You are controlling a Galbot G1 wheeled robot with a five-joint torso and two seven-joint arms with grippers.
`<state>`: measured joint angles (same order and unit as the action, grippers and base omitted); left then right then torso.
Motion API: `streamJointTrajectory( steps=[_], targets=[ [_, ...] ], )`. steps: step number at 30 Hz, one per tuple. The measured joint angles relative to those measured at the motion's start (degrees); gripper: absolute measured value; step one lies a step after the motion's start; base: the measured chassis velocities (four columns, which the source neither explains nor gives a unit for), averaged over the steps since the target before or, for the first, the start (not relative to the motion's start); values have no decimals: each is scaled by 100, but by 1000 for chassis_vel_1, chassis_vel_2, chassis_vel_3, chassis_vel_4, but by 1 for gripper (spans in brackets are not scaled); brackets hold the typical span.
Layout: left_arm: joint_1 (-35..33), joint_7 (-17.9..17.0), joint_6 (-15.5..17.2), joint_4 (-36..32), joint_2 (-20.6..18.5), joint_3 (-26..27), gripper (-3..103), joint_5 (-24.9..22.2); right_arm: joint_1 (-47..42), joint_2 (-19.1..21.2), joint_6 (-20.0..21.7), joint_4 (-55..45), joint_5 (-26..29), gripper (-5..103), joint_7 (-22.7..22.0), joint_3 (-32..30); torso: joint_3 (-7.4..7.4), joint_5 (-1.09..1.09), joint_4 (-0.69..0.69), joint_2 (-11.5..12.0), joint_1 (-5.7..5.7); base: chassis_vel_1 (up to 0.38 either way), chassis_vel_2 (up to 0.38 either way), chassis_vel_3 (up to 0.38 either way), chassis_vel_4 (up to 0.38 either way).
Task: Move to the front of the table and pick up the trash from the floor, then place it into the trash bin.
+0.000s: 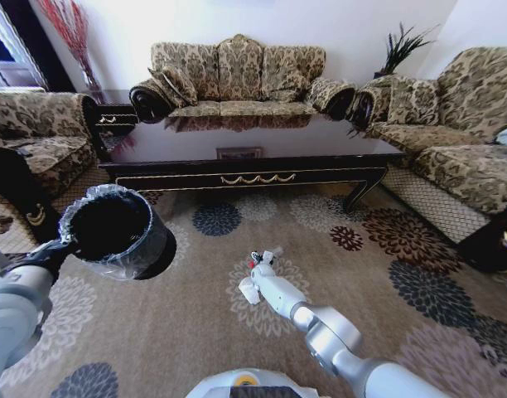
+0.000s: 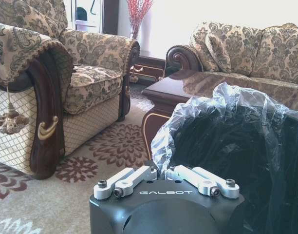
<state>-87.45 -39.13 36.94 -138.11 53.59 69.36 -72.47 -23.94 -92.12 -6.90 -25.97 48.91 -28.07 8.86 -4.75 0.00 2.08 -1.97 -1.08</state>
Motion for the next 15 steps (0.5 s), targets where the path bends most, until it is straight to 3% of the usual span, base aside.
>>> streamJointTrajectory(
  steps=[15],
  targets=[
    [-46,1,16,-70,44,39,4,10,99,-2,216,165,-267,100,-107,-171,0,0,-1,0,0,0,0,0,0]
  ],
)
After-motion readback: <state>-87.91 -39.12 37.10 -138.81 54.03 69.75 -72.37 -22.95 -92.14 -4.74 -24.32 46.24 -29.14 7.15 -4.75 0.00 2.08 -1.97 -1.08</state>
